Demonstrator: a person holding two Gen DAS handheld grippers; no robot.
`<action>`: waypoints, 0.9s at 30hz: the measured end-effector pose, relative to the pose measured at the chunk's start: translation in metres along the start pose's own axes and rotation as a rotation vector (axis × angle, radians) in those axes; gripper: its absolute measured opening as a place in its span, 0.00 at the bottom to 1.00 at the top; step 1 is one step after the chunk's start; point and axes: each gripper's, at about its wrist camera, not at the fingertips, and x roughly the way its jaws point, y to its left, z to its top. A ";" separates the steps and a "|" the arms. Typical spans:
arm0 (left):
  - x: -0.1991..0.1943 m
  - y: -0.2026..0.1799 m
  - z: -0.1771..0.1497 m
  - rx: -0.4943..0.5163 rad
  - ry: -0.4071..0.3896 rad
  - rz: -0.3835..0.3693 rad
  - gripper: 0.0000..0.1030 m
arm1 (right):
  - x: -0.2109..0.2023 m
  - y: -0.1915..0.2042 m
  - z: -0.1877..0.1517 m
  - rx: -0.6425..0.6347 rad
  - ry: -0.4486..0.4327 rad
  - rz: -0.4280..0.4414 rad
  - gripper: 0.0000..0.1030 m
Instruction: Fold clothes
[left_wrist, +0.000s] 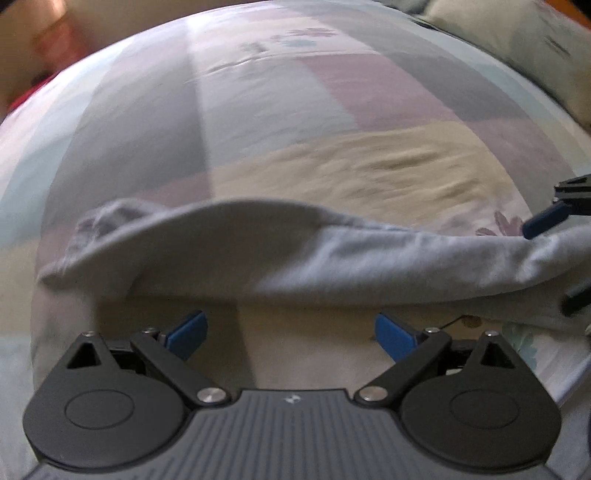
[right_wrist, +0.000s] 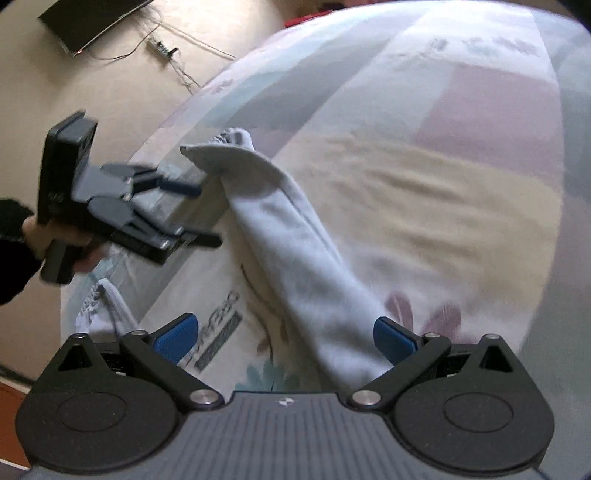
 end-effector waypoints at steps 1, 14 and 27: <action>-0.003 0.006 -0.005 -0.024 -0.005 0.007 0.94 | 0.009 0.002 0.009 -0.030 0.013 -0.007 0.73; -0.029 0.072 -0.065 -0.256 -0.110 0.040 0.94 | 0.134 0.035 0.131 -0.403 0.097 -0.077 0.53; -0.033 0.090 -0.091 -0.354 -0.152 0.000 0.94 | 0.134 0.029 0.172 -0.519 0.171 -0.305 0.07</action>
